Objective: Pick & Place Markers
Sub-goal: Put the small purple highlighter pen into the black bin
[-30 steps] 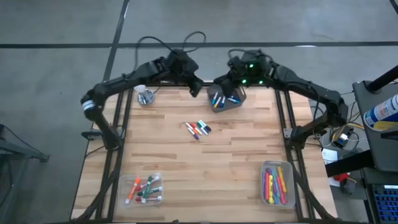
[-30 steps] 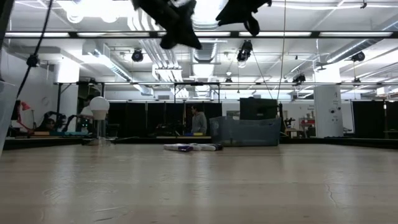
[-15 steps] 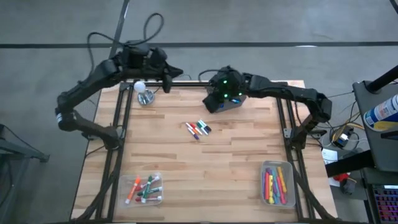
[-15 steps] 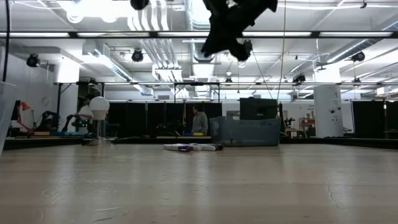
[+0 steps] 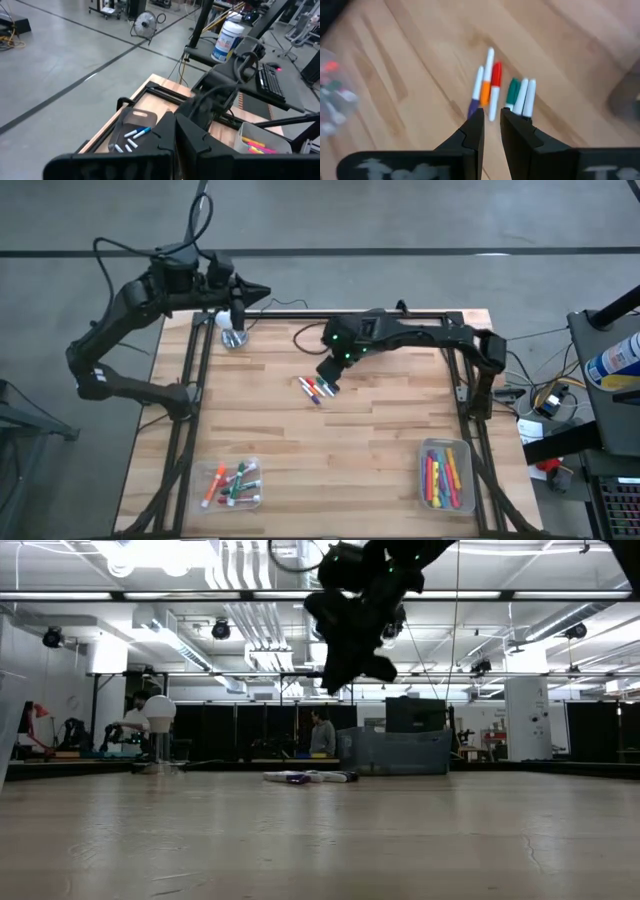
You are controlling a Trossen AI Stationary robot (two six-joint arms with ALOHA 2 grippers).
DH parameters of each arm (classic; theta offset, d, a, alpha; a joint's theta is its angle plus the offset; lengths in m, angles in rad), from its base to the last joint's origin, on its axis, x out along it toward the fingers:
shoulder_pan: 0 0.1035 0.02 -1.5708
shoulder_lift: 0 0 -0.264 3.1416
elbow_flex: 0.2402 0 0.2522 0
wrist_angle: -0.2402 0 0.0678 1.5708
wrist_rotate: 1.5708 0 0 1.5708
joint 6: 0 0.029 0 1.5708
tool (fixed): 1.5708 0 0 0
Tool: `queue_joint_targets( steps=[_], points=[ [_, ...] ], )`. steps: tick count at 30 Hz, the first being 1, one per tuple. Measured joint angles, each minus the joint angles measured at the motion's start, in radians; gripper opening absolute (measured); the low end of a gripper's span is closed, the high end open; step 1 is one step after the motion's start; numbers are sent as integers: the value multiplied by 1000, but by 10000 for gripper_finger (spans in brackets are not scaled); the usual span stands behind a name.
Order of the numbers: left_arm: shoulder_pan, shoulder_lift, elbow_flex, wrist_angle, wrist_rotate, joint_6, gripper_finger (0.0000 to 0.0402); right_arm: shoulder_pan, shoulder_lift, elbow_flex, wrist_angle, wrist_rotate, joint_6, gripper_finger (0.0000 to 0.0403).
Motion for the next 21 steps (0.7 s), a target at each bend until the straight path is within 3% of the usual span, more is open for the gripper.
queue_joint_targets(
  steps=[10,21],
  points=[
    [0,-13,0,-42,0,5,7,12,148,-1,-142,4,26,57],
    [0,-13,0,-43,0,23,7,34,220,0,-123,1,23,57]
  ],
)
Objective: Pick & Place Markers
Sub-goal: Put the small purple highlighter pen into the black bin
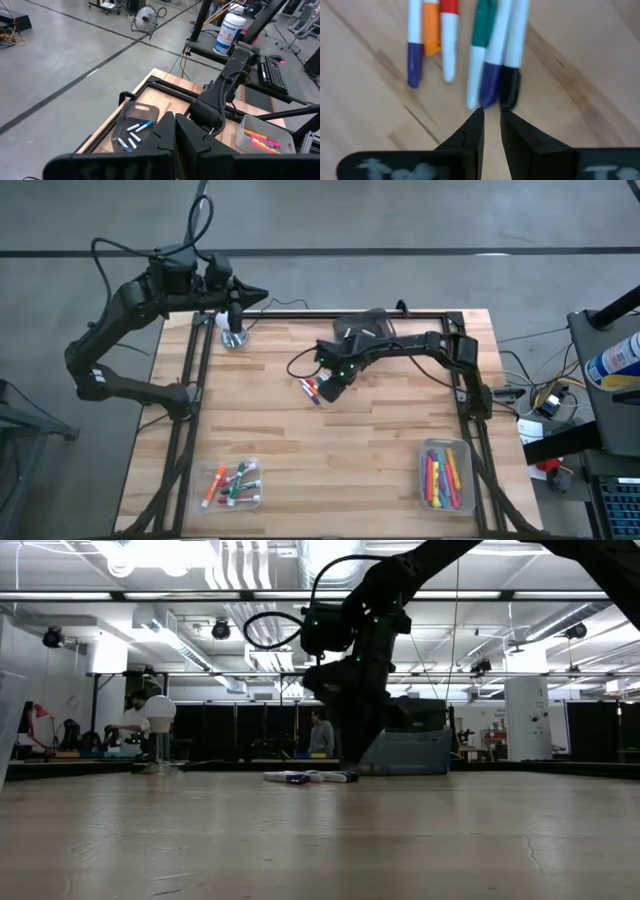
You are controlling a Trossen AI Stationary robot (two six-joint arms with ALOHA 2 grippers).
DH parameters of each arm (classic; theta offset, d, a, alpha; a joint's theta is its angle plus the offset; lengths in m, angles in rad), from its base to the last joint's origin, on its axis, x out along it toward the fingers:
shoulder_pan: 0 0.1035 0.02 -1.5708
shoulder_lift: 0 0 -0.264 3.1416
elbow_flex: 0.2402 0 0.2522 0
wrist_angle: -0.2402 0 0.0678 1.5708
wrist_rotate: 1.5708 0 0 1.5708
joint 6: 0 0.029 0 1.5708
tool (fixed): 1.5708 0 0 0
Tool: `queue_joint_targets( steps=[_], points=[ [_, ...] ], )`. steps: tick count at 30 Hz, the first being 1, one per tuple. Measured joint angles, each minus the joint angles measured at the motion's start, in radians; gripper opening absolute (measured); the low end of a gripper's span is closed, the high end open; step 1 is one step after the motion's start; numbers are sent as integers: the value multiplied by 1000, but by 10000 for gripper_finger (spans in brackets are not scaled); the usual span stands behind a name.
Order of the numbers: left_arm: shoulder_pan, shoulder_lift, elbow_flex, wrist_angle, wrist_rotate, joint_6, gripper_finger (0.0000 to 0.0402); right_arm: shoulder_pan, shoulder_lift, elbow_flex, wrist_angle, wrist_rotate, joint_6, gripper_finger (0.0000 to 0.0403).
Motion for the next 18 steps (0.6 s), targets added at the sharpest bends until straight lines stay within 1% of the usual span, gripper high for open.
queue_joint_targets(
  steps=[11,18],
  points=[
    [0,0,0,0,0,2,7,6,64,1,34,14,1,57],
    [0,0,0,1,0,7,7,8,66,2,58,7,-20,52]
  ],
)
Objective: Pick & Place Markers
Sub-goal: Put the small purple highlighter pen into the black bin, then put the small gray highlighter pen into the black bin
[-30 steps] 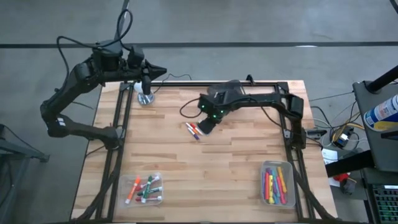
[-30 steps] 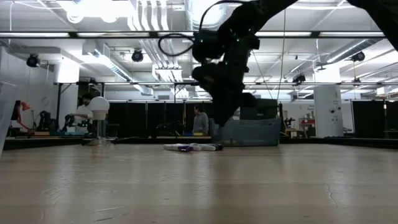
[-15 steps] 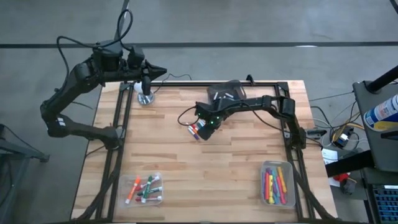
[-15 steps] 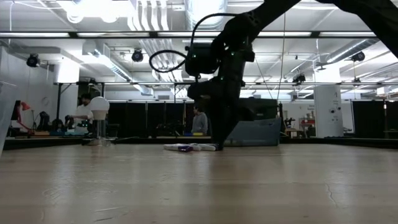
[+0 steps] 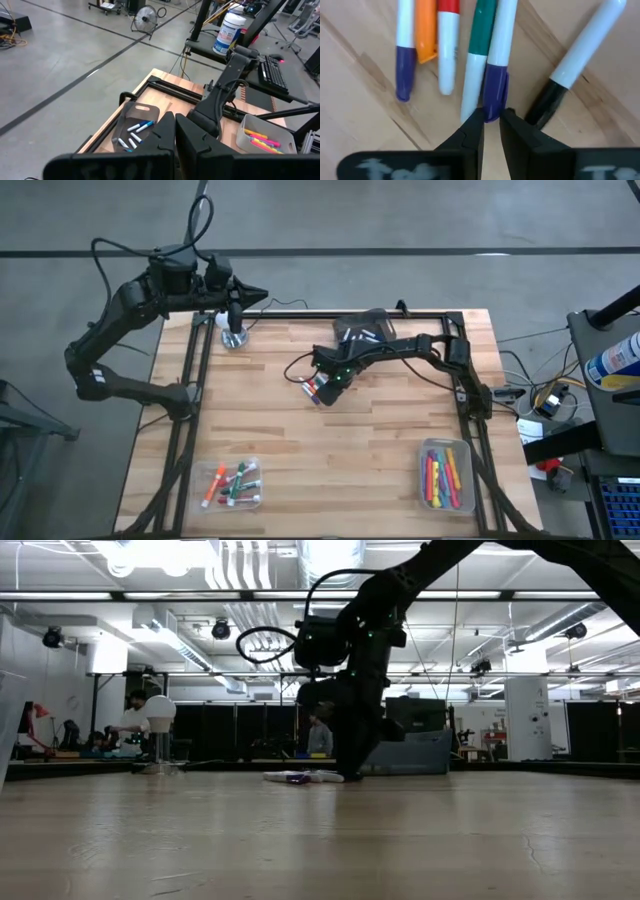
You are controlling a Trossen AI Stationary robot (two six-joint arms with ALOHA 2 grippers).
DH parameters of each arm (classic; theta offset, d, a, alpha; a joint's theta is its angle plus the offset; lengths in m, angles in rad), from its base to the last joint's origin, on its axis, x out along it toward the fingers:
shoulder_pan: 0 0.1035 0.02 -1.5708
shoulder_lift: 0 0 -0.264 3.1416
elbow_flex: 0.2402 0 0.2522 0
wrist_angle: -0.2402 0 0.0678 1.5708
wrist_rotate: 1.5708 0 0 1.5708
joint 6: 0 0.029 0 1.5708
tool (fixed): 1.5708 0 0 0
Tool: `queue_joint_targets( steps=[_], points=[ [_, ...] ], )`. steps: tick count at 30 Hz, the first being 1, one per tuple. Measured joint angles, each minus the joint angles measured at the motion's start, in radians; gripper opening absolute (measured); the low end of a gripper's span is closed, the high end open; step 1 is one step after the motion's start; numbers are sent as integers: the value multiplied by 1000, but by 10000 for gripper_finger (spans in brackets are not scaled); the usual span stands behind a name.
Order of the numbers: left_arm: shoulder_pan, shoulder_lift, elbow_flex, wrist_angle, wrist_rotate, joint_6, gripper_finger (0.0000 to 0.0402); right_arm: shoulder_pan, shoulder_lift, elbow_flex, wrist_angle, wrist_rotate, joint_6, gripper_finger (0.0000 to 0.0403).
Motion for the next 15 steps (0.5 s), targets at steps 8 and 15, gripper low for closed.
queue_joint_targets(
  steps=[8,15],
  points=[
    [0,1,0,0,0,1,7,0,3,1,7,-2,-10,9],
    [0,1,0,1,0,2,7,0,-36,28,-8,-6,-9,8]
  ],
)
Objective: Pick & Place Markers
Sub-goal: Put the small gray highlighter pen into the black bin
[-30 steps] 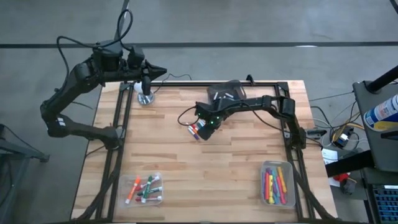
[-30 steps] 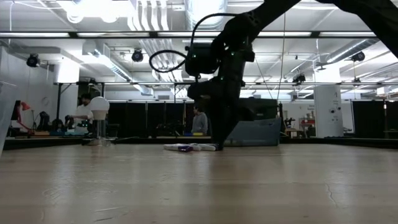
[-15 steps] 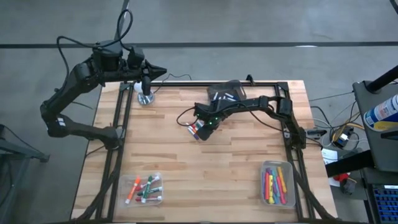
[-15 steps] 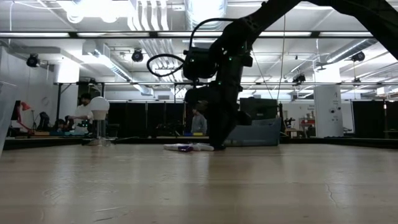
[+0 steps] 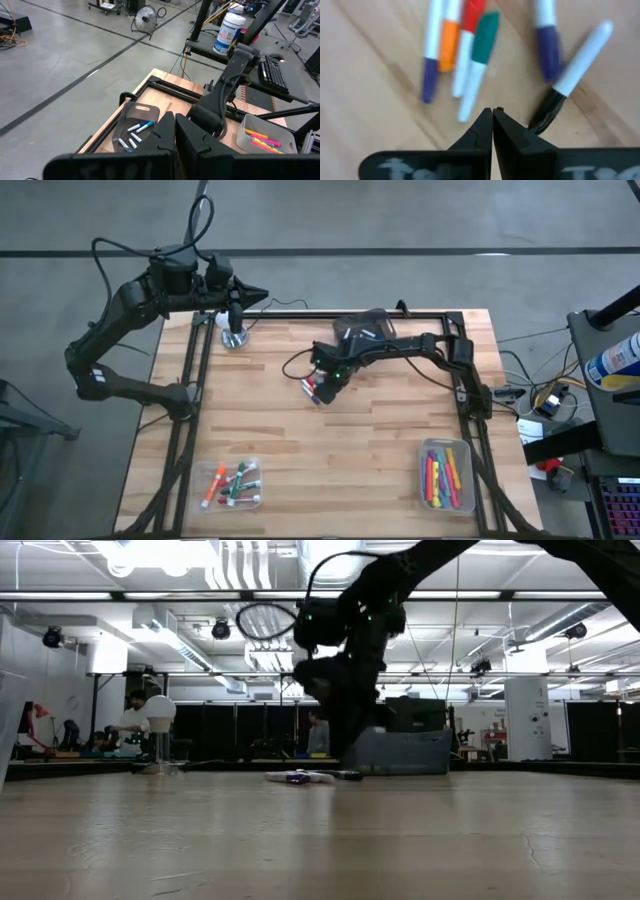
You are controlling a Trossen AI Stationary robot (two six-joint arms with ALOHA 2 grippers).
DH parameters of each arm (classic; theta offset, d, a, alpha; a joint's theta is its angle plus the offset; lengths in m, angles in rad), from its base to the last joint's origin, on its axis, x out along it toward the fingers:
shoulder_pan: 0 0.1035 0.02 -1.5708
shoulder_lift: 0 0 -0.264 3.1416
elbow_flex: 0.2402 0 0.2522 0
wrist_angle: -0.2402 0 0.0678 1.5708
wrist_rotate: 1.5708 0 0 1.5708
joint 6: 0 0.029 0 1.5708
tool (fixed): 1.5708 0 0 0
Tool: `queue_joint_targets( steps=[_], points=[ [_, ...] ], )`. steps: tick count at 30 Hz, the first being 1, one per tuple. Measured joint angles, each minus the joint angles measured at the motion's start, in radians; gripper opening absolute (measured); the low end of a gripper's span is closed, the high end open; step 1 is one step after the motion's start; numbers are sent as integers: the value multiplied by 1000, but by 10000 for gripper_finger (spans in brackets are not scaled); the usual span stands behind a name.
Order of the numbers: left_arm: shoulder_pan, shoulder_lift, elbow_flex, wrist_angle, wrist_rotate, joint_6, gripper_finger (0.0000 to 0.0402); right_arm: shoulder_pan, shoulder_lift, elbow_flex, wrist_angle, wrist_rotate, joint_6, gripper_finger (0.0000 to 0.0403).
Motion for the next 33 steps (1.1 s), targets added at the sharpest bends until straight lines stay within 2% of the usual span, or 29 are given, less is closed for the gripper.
queue_joint_targets(
  steps=[5,9,17,21,25,33],
  points=[
    [0,0,0,0,0,0,7,-1,-23,39,5,-29,1,8],
    [0,1,0,1,0,0,7,0,-21,51,56,-144,70,22],
    [0,2,0,1,0,0,7,8,-2,51,50,-135,161,136],
    [0,2,0,10,0,0,7,10,25,49,52,-112,162,167],
    [0,2,0,16,0,0,7,12,56,48,54,-81,162,168],
    [0,2,0,15,0,0,7,11,67,40,52,-30,131,140]
  ],
)
